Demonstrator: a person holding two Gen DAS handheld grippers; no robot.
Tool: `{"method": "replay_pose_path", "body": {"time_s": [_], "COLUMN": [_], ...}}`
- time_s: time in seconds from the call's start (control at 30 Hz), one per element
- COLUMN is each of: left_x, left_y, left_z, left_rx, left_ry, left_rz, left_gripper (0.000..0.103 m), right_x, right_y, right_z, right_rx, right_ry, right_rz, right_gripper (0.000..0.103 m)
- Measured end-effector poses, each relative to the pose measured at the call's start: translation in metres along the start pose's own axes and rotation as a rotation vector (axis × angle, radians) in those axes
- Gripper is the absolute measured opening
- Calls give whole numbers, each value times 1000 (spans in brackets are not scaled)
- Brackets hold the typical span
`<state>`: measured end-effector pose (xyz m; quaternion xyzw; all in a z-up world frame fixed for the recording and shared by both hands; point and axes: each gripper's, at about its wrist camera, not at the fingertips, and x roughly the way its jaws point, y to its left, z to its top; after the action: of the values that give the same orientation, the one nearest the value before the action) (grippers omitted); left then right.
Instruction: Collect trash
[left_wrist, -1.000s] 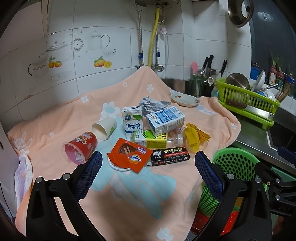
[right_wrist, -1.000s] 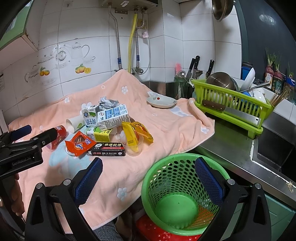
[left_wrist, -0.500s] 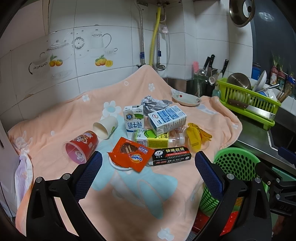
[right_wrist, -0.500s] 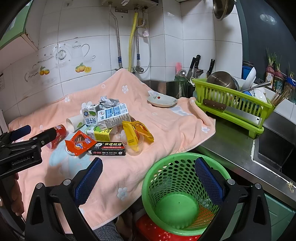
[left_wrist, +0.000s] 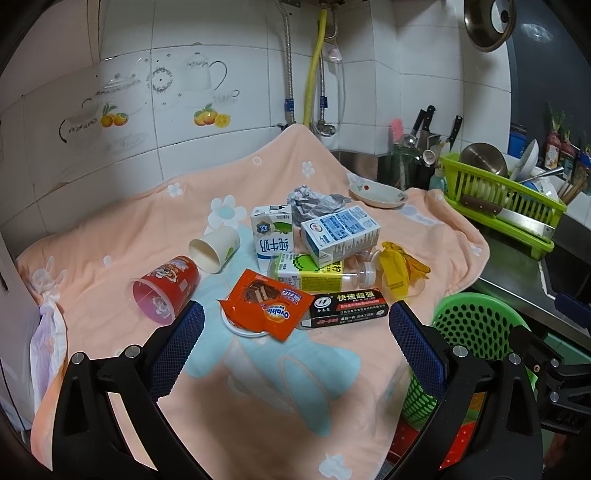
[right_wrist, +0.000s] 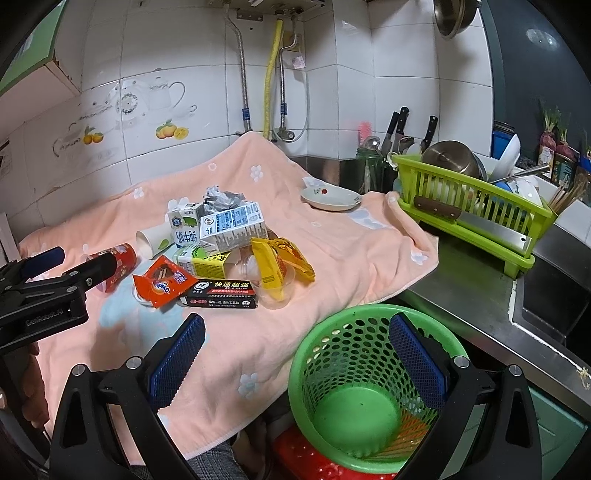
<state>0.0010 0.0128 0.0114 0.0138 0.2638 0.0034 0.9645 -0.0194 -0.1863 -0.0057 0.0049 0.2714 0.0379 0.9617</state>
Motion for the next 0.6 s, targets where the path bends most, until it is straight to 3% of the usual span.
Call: {"method": "replay_pose_path", "body": {"time_s": [0.6], "left_x": [12], "left_y": [11], "left_z": [2], "left_rx": [-22], "left_ry": [25], "left_rz": [25], "left_gripper": [98], "right_x": [16], "right_y": [5], "right_z": [0], "right_rx": [-9], "right_ry": [22], "right_rz": [23], "right_gripper": [97]}}
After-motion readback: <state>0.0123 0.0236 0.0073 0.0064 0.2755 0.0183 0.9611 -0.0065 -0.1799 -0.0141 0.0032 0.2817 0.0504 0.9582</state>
